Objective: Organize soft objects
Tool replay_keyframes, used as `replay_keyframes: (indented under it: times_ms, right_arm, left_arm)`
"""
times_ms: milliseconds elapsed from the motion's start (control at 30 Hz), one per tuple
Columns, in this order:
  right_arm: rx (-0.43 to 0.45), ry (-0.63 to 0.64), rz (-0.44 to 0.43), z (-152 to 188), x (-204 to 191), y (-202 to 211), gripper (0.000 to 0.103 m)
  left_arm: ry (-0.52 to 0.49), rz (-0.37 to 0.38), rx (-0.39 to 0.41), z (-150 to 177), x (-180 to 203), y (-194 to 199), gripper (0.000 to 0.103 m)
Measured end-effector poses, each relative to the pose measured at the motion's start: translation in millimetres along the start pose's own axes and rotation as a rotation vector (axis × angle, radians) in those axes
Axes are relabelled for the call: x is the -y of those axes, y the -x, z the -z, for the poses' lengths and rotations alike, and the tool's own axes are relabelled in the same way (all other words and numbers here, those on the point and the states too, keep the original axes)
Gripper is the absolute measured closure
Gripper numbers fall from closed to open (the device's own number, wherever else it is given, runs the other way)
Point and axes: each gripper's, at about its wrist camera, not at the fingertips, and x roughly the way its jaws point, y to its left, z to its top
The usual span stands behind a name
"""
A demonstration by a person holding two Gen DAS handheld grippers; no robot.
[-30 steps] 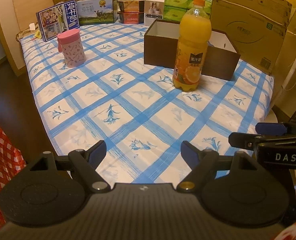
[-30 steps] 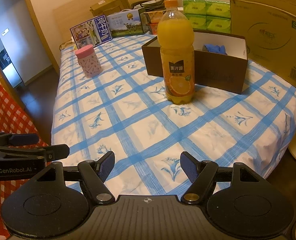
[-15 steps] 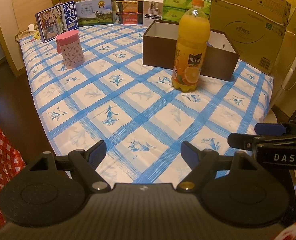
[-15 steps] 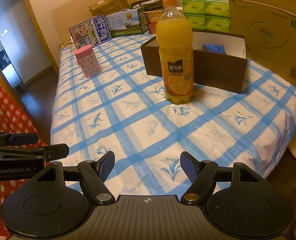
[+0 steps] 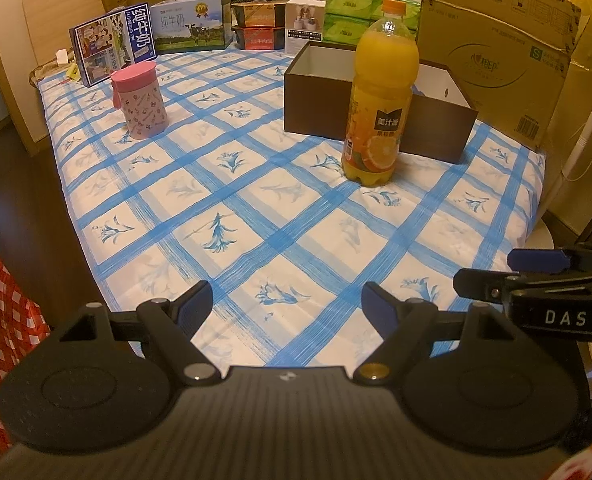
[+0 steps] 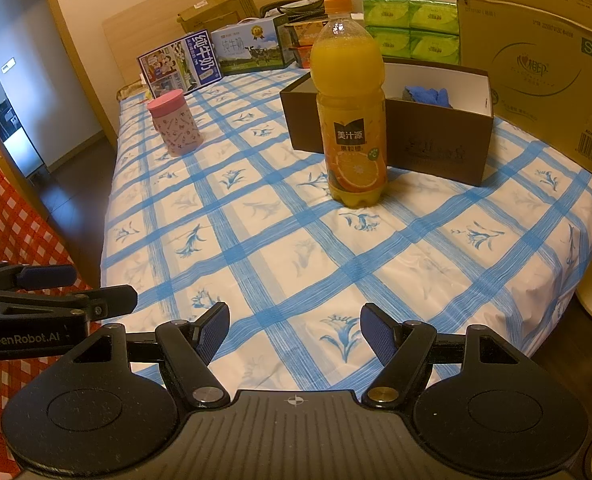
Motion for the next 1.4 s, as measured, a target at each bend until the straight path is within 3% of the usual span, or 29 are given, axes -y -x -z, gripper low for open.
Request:
replay_keyframes:
  times_ms: [1400]
  right_arm:
    - [-0.003, -0.001, -0.003, -0.8, 3.5, -1.1, 0.031]
  left_arm:
    - [-0.006, -0.012, 0.006, -3.9, 5.2, -1.9, 0.024]
